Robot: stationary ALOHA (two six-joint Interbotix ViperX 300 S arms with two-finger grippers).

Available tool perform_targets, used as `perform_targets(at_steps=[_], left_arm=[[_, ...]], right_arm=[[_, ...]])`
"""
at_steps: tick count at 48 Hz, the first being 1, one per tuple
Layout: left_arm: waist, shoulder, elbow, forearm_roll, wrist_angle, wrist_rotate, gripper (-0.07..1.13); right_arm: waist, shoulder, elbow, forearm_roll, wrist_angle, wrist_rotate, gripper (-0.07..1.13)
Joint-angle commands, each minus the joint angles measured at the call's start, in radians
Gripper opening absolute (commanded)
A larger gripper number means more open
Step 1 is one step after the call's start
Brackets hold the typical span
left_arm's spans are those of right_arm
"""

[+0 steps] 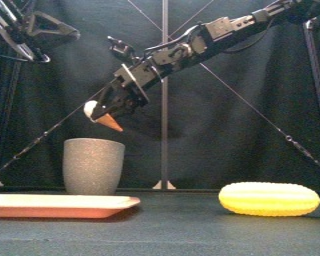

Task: Pick the ice cream then place it in the grey bowl
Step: Drop ice cream in the grey bowl and return to neutral

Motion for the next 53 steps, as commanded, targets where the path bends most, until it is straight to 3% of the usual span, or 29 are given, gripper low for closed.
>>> perform_targets(at_steps=[1,11,25,38,53], left_arm=[[0.002,0.003,-0.012,0.003,-0.003,0.000,-0.02],[0.002,0.003,-0.014,0.003,-0.005,0.000,-0.02],[0.003,0.003,-0.011,0.003,-0.003,0.000,-0.02],[0.002,0.002,-0.011,0.003,-0.005,0.002,-0.02],[0.002,0.002,-0.009,0.003,-0.003,0.000,-0.02]], right_arm=[[-0.003,-0.017,-0.041,0.005,-0.003,-0.002,0.80],[-0.005,-0.025,-0.032,0.005,0.000,0.000,1.00],[-0.009,-0.181,0.018,-0.002,0.006,0.006,1.00],[0.028,-0.434,0.233,0.002,-0.032,0.006,1.00],[0.107,-0.703,0.601,0.034,-0.327,0.008,1.00]])
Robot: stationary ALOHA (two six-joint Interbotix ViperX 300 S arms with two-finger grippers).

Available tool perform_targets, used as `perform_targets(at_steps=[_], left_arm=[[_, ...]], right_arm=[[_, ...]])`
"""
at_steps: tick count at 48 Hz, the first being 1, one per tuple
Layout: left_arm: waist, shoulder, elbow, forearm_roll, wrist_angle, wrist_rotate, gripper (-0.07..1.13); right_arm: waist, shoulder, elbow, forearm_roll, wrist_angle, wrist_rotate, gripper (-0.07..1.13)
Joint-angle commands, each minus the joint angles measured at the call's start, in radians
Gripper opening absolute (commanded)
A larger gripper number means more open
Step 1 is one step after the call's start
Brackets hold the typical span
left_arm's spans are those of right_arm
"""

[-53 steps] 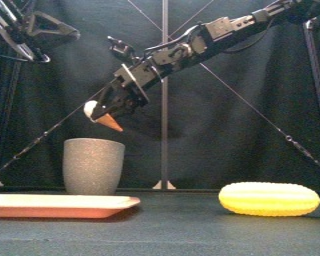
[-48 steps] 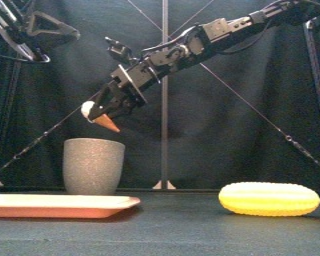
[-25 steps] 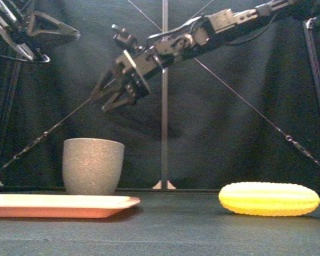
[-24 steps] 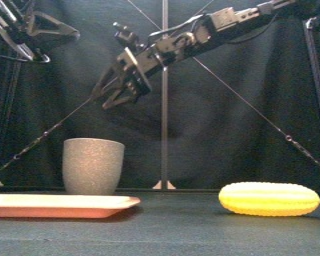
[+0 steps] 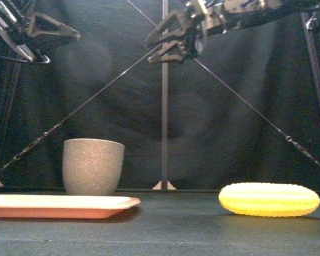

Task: Pick the ice cream then place it in the grey bowl
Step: Drop ice cream in the grey bowl and return to neutral

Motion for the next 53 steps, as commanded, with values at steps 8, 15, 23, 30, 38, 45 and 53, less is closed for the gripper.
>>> perform_targets(at_steps=[8,15,23,30,38,45,53], left_arm=[[0.003,0.002,-0.011,0.005,-0.005,0.000,-0.02],[0.003,0.000,-0.008,0.003,-0.005,0.000,-0.02],[0.005,-0.002,-0.006,0.003,-0.005,0.000,-0.02],[0.006,-0.002,-0.006,0.003,-0.005,0.000,-0.02],[0.006,-0.002,-0.005,0.003,-0.005,0.000,-0.02],[0.008,0.000,-0.005,0.003,-0.005,0.000,-0.02],[0.006,-0.002,-0.005,0.003,-0.005,0.000,-0.02]], right_arm=[[0.031,-0.241,0.272,0.051,-0.268,0.002,1.00],[0.031,-0.364,0.373,0.064,-0.272,0.002,1.00],[0.034,-0.515,0.472,0.083,-0.272,0.003,1.00],[0.035,-0.629,0.555,0.126,-0.272,0.003,1.00],[0.035,-0.698,0.617,0.158,-0.272,0.002,1.00],[0.035,-0.698,0.624,0.155,-0.272,0.002,1.00],[0.031,-0.687,0.620,0.156,-0.272,0.002,1.00]])
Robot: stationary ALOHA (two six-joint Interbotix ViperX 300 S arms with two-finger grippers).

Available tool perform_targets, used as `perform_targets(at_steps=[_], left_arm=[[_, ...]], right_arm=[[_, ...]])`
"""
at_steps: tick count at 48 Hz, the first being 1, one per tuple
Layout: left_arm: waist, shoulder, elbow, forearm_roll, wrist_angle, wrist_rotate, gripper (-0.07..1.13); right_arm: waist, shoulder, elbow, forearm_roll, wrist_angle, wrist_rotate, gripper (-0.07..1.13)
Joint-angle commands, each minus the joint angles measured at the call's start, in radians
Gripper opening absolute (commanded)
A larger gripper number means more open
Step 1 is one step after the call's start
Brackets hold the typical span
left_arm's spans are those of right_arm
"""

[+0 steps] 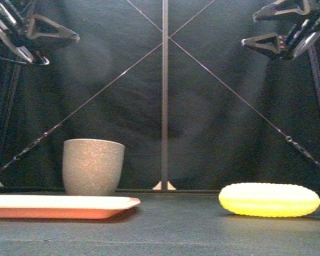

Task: Pick the ice cream then place it in the grey bowl
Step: Drop ice cream in the grey bowl and return to neutral

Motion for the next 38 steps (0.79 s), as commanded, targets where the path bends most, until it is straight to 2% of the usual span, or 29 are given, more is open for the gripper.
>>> perform_targets(at_steps=[1,38], left_arm=[[0.000,0.003,-0.012,0.002,-0.005,0.000,-0.02],[0.000,0.003,-0.012,0.002,-0.005,0.000,-0.02]], right_arm=[[-0.003,0.015,-0.015,0.002,-0.008,-0.002,1.00],[-0.006,0.032,-0.009,0.003,-0.008,-0.002,1.00]])
